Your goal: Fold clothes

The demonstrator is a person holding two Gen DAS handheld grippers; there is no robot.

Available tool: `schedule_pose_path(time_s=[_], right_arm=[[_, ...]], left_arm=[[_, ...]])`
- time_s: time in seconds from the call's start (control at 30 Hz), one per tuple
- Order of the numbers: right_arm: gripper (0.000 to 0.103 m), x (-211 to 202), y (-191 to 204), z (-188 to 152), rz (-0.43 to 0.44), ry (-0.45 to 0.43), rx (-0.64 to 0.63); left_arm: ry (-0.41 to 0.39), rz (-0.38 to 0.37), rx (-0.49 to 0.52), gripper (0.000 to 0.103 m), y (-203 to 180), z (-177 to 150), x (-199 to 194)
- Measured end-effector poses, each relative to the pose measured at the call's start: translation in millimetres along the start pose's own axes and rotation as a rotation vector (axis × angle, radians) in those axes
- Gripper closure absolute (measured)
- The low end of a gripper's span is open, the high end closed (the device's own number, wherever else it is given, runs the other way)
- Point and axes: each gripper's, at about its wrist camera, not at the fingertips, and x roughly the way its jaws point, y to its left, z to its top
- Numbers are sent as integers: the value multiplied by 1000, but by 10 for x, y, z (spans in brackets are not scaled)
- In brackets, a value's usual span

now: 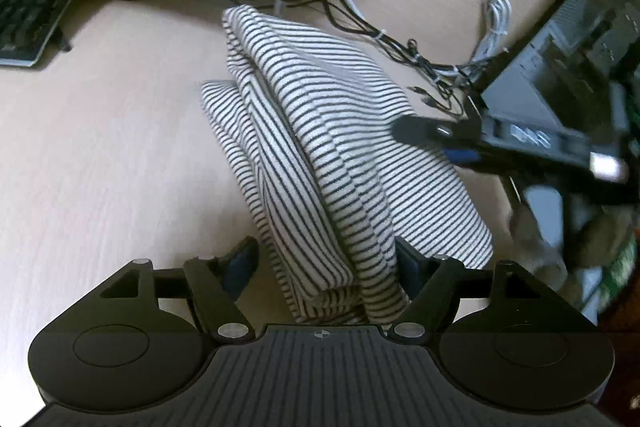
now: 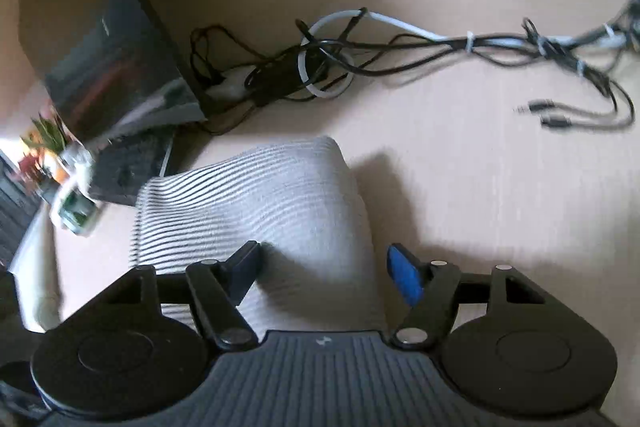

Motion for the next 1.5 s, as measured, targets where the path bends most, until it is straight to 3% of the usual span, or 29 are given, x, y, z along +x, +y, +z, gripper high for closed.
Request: schedule_pose_path(time_s=[0.07,0.17,0.23,0.27,0.33,0.43,0.57,0.67,0.73,0.83,0.93,1.03,1.07,1.1,1.17,1.23,1.33,1.4,1.5], right_arm=[[19,-159,39,-108,-23,-18,-27],[17,-321,44,-317,-34,-7,-35],[17,-357,14,-470,-14,26,-13],[24,-375,35,-519,3,33,-15],[30,-464,162,-578,30,15,-60],[30,-571,357,-570,19,-33,-161],[28,-416,276,-637,-62,36,-161],[25,-420,305,-709,-75,26,-205],[24,-432,337,-718,-87,19,-234],[23,-444,356,-732,-90,16,-258],[22,-466,344,-751,-87,11,-256],[21,-464,335,-756,-82,4,-249],[21,-463,332,-757,-81,2,-247],[20,-465,331,-761,-80,0,-244],[20,-467,339,-764,-82,-4,-240],[20,-482,366,-758,-88,-14,-248],[19,-467,405,-743,-94,-18,-267],[19,-445,428,-746,-96,-12,-277],[18,-443,475,-746,-105,-11,-299]], left_arm=[[-6,-4,-21,25,-12,-16,-47],[5,-49,-36,16,-56,-82,-99],[36,-71,-42,18,-122,-127,-27],[41,-81,-31,23,-161,-153,-11],[20,-133,-8,25,-225,-154,-77],[4,-168,16,25,-269,-143,-176],[1,-91,78,23,-292,-174,-346],[-80,-43,60,10,-245,-93,-611],[-133,-9,38,7,-233,40,-685],[-168,61,0,7,-250,256,-520],[-125,64,-64,7,-237,341,-170],[-86,57,-70,21,-296,319,84],[-97,85,-50,30,-340,307,102],[-112,86,-38,46,-367,320,68],[-143,83,-17,62,-418,348,-7],[-191,40,9,65,-428,386,-150],[-208,113,75,66,-461,401,-236],[-157,216,116,66,-439,361,-99],[-122,250,133,66,-384,252,59]])
